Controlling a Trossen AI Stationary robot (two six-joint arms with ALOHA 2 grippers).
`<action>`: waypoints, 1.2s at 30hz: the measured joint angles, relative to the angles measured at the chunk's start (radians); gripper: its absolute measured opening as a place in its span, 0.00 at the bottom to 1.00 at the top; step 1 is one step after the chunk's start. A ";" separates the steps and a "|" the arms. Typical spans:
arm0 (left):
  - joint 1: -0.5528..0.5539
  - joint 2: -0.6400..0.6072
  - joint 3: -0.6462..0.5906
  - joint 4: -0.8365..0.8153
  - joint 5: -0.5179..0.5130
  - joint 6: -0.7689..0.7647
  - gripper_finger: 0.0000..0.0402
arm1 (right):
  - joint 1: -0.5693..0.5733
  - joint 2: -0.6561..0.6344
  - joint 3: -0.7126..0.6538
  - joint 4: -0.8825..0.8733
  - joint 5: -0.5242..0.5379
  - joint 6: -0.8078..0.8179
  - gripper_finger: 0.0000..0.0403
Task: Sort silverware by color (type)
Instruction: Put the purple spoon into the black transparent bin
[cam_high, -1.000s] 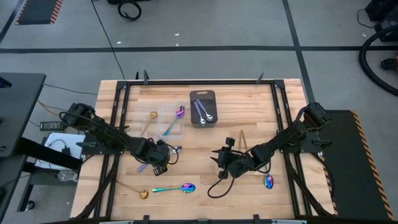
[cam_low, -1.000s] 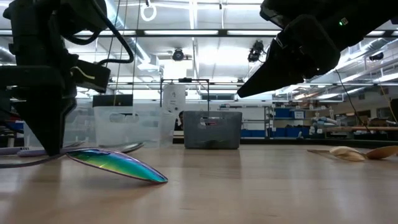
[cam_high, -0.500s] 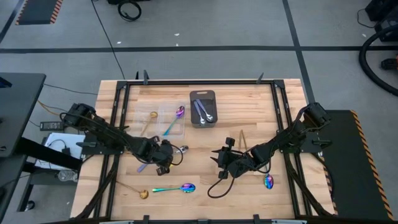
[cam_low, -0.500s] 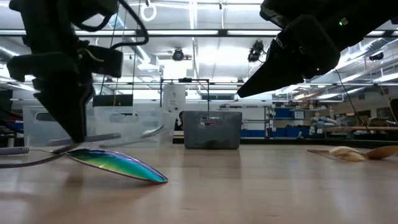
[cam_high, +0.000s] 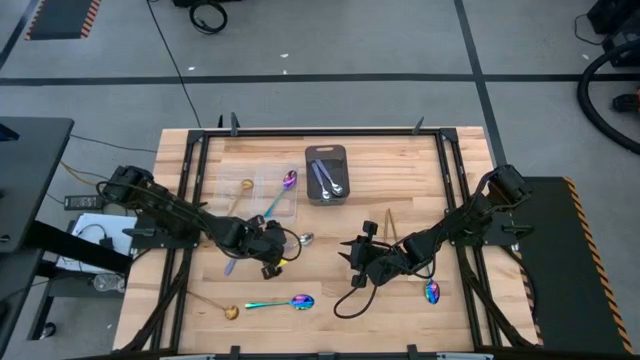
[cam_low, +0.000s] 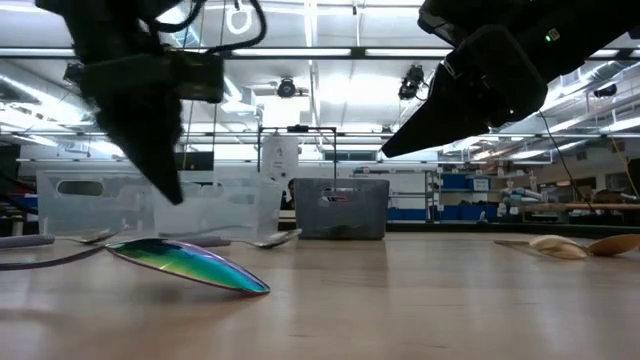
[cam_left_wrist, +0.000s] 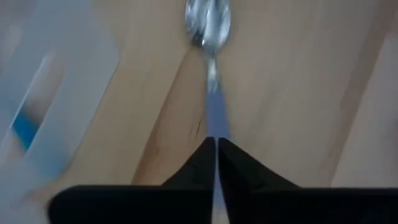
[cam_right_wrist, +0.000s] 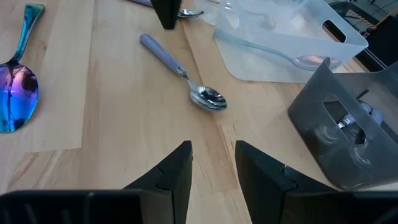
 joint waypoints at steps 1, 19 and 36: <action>0.006 0.004 -0.007 0.043 -0.001 -0.005 0.10 | 0.000 0.000 0.000 0.001 0.000 0.000 0.33; 0.073 0.206 -0.016 0.272 -0.029 0.069 0.39 | 0.000 0.000 0.000 0.002 -0.007 0.000 0.33; 0.043 0.195 -0.015 0.262 -0.011 0.107 0.10 | 0.000 0.000 0.000 0.002 -0.007 -0.007 0.33</action>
